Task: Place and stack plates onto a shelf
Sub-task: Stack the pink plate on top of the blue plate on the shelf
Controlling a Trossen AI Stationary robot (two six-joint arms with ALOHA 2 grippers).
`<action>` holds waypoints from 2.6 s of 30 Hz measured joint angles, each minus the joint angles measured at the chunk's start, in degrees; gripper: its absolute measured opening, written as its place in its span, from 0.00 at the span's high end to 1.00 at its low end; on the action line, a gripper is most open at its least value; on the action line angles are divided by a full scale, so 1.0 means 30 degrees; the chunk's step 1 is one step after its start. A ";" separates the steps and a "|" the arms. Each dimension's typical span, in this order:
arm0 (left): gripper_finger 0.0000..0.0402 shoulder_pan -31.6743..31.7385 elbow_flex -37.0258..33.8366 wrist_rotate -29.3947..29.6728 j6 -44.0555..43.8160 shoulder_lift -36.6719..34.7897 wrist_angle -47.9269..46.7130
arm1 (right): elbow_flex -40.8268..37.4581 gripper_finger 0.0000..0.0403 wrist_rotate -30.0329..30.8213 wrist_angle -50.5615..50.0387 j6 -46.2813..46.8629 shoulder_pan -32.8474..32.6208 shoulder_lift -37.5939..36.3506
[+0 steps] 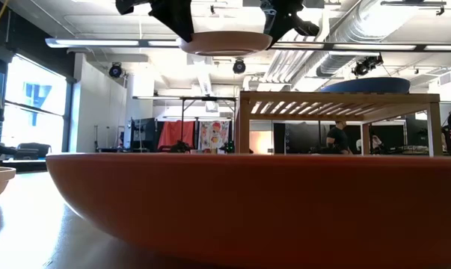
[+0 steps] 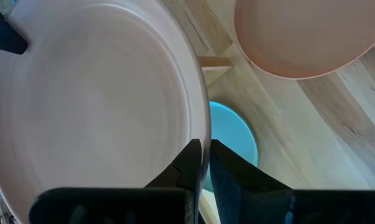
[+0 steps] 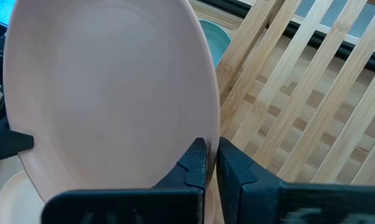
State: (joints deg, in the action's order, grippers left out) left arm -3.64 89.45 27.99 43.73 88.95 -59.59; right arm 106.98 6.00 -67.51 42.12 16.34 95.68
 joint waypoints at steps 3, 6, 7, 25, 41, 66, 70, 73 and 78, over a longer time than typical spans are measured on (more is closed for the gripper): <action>0.95 0.0004 0.0000 -0.0102 -0.0712 0.0000 -0.0015 | 0.0000 1.00 -0.0004 -0.0002 0.0146 0.0000 0.0004; 0.94 0.0007 0.0000 -0.0560 -0.1386 0.0000 -0.0007 | 0.0000 1.00 -0.0026 -0.0001 0.0169 -0.0007 0.0007; 0.93 0.0007 0.0000 -0.0679 -0.1563 0.0000 -0.0024 | 0.0000 1.00 -0.0029 -0.0015 0.0218 -0.0007 0.0007; 0.69 0.0189 0.0000 -0.1268 -0.5729 0.0000 -0.0248 | 0.0000 1.00 0.0119 -0.0446 0.0512 -0.0007 0.0003; 0.71 0.0160 0.0000 -0.1679 -0.6568 0.0000 -0.1116 | 0.0000 1.00 0.0462 -0.1608 0.0473 0.0814 -0.0011; 0.71 0.1797 0.0000 -0.1596 -0.8437 -0.0007 -0.1300 | 0.0000 1.00 -0.2079 -0.7065 -0.4724 0.6933 -0.5124; 0.71 0.2748 0.0000 -0.1603 -0.9790 -0.0007 -0.1312 | 0.0000 1.00 -0.2553 -0.7511 -0.5749 0.8145 -0.5728; 0.71 0.3365 0.0000 -0.1605 -1.0501 -0.0007 -0.1319 | 0.0000 1.00 -0.2899 -0.7504 -0.6101 0.8846 -0.6170; 0.71 0.4015 0.0000 -0.1625 -1.1004 -0.0007 -0.1312 | -0.0892 1.00 -0.2961 -0.7424 -0.6117 0.9416 -0.7061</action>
State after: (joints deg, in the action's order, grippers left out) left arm 8.40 89.45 23.11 10.72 88.92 -63.53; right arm 104.30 -2.88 -89.78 23.77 44.59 74.50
